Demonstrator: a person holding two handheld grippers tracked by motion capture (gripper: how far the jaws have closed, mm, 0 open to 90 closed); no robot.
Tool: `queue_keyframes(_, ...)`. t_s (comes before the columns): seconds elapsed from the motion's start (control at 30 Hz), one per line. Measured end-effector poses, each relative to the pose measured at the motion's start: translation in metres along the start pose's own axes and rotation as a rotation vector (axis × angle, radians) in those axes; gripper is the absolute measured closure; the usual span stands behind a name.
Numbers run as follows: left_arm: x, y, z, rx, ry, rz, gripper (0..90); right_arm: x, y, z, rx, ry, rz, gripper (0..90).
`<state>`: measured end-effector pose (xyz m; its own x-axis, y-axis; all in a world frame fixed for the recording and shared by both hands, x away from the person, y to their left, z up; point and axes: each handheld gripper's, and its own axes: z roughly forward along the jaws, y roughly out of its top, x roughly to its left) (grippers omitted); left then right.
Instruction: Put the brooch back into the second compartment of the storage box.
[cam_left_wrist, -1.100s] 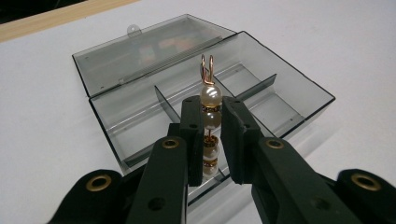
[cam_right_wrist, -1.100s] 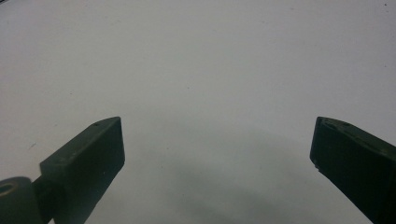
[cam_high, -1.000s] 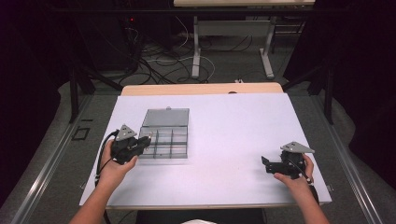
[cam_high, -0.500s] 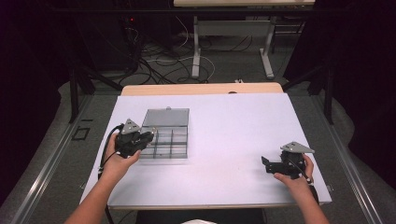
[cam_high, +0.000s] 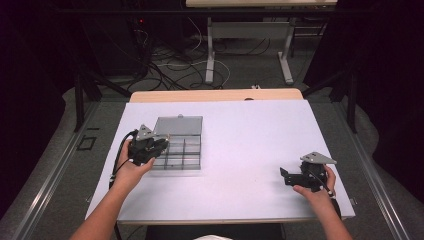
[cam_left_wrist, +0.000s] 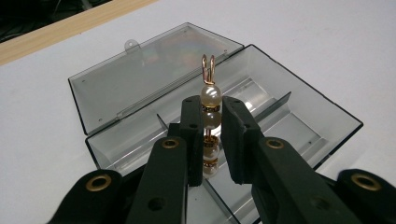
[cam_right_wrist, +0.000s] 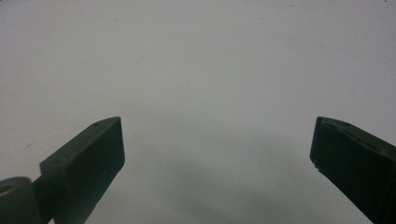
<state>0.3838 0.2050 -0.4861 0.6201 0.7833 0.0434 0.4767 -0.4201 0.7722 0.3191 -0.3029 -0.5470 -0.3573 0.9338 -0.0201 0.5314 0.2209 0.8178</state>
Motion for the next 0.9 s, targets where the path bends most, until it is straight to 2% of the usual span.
queue_keyframes(0.57,0.002,0.000,0.020,-0.012,0.005,0.008,80.0,0.000,0.000,0.001,0.004,0.006,0.004,2.6)
queue_keyframes(0.63,0.001,0.000,0.022,-0.023,0.005,-0.004,79.9,0.000,0.000,0.001,0.005,0.004,0.005,2.5)
queue_keyframes(0.9,0.004,-0.002,0.030,-0.017,0.007,0.014,79.9,-0.001,0.000,0.000,-0.002,0.002,0.002,2.6)
